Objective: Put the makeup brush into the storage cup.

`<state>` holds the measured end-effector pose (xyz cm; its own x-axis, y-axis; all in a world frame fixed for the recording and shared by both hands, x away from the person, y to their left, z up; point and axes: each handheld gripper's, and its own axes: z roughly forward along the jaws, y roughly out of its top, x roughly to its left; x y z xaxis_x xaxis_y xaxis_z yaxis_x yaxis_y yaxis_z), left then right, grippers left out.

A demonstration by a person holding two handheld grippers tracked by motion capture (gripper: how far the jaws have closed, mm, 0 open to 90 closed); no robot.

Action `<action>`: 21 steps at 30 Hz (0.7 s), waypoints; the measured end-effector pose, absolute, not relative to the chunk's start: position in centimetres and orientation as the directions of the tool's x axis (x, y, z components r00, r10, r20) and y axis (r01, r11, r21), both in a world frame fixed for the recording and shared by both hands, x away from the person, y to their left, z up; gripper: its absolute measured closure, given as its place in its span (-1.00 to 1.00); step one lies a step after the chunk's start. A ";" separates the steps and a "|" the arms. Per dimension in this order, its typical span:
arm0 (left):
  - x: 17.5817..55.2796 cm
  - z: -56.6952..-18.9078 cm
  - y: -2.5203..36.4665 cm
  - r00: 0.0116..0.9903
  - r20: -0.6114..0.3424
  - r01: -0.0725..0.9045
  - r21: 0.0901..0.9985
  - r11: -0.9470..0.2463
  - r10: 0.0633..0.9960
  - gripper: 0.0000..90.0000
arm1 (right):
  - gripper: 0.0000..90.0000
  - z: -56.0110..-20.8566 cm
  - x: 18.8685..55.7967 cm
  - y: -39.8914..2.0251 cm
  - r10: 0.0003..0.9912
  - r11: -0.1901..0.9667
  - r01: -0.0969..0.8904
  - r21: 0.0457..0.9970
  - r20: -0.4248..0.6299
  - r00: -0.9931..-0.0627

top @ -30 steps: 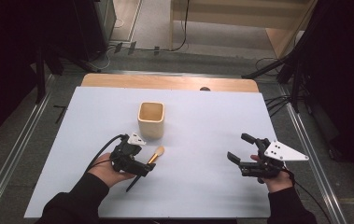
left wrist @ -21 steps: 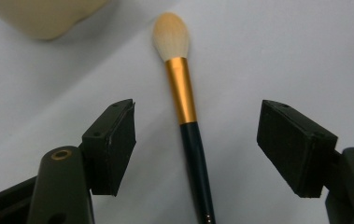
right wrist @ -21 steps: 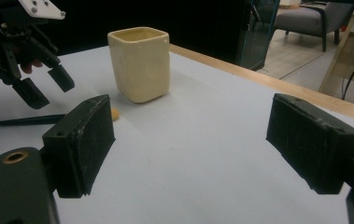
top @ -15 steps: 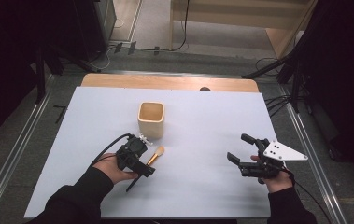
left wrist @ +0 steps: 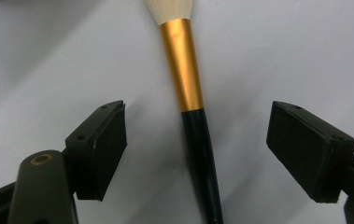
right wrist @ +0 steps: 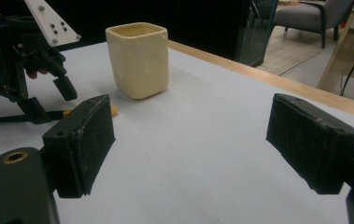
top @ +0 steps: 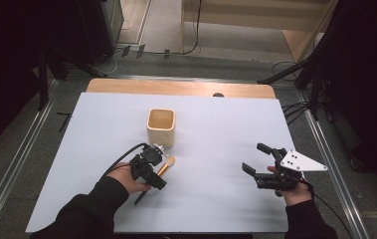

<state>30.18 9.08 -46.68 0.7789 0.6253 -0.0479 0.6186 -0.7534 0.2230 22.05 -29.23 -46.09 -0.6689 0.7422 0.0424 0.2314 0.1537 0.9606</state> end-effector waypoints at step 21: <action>30.3 -47.3 7.6 0.762 0.023 0.636 0.162 -0.754 0.647 -0.19 | -0.65 -46.1 22.0 -29.3 0.745 0.153 0.228 0.962 0.040 -0.666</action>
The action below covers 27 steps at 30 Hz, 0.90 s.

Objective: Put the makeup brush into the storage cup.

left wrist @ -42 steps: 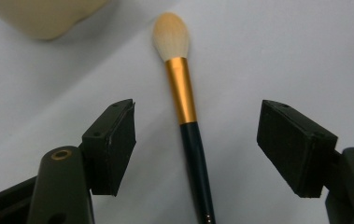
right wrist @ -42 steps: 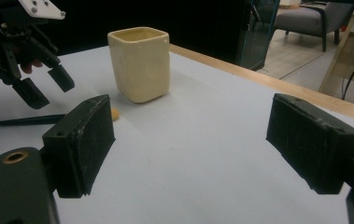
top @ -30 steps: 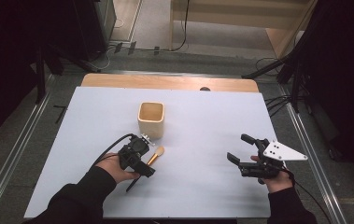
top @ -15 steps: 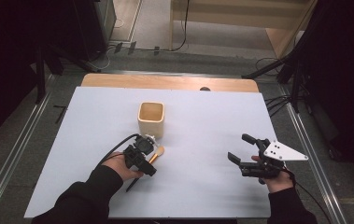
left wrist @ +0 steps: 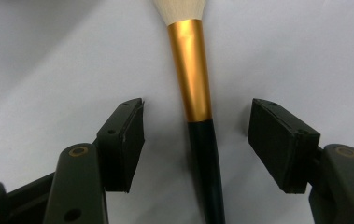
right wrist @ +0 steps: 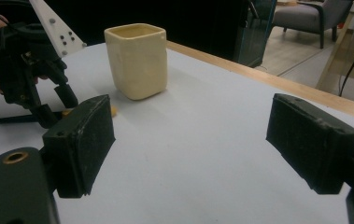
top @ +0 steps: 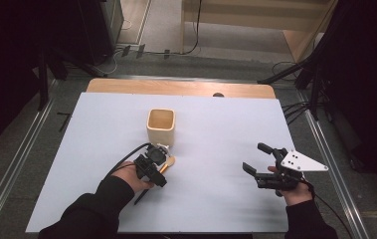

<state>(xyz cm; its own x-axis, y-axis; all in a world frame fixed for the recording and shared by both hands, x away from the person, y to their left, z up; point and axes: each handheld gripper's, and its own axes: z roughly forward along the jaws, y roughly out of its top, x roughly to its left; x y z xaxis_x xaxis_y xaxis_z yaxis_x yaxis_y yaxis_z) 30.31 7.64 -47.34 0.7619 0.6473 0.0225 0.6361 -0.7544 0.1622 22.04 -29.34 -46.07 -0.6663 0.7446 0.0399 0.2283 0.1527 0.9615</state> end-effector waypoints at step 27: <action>30.8 -46.8 6.6 0.740 0.017 0.669 0.083 -0.739 0.672 0.75 | -0.65 -46.1 22.1 -29.4 0.742 0.151 0.239 0.959 0.050 -0.669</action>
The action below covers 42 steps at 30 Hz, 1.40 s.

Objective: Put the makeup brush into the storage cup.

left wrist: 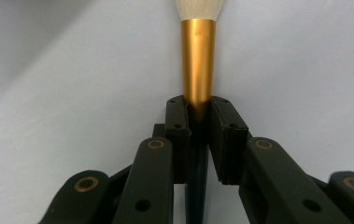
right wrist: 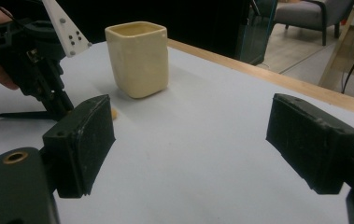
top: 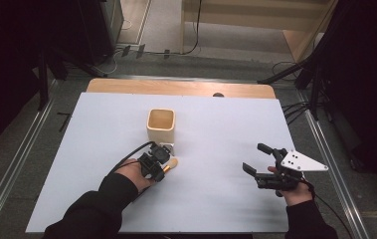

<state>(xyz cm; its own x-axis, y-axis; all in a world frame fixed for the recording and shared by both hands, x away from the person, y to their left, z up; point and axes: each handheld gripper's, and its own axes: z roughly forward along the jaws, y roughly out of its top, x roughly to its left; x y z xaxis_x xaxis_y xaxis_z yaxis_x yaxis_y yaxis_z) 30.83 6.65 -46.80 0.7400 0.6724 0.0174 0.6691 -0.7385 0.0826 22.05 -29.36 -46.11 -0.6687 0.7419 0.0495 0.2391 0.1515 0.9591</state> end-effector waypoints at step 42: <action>29.8 -39.5 11.5 0.784 -0.291 0.597 0.597 -0.536 0.548 0.76 | -0.68 -46.4 22.4 -27.9 0.737 0.123 0.426 0.897 0.205 -0.644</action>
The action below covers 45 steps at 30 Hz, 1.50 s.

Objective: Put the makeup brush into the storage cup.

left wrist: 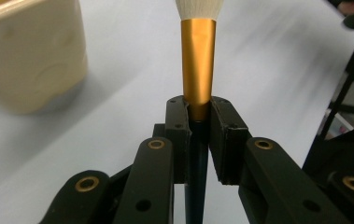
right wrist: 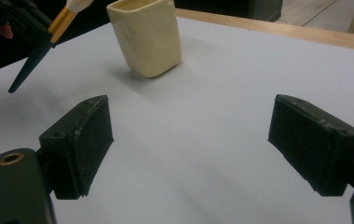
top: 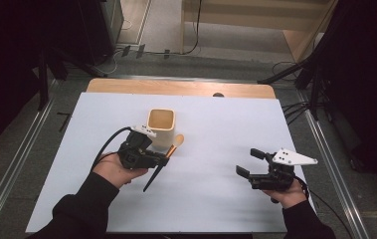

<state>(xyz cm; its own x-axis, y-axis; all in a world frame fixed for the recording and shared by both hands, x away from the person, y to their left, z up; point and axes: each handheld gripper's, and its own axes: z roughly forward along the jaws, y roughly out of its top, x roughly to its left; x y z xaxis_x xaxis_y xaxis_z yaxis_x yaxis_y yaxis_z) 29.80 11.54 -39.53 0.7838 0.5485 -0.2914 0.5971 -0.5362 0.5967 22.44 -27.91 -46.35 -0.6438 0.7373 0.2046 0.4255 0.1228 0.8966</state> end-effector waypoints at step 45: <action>26.7 -41.3 11.9 0.925 -0.249 0.341 0.876 -0.340 0.287 0.76 | 0.11 -42.8 24.5 -18.4 0.447 0.103 0.403 0.909 0.320 -0.836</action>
<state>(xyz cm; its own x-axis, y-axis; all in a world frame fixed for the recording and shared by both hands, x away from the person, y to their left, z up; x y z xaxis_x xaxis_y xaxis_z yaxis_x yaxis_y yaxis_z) 26.72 11.92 -41.29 0.9251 0.2867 -0.2491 0.3412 -0.3397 0.8765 24.47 -18.38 -42.77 -0.8357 0.4465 0.3197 0.4030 0.1033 0.9093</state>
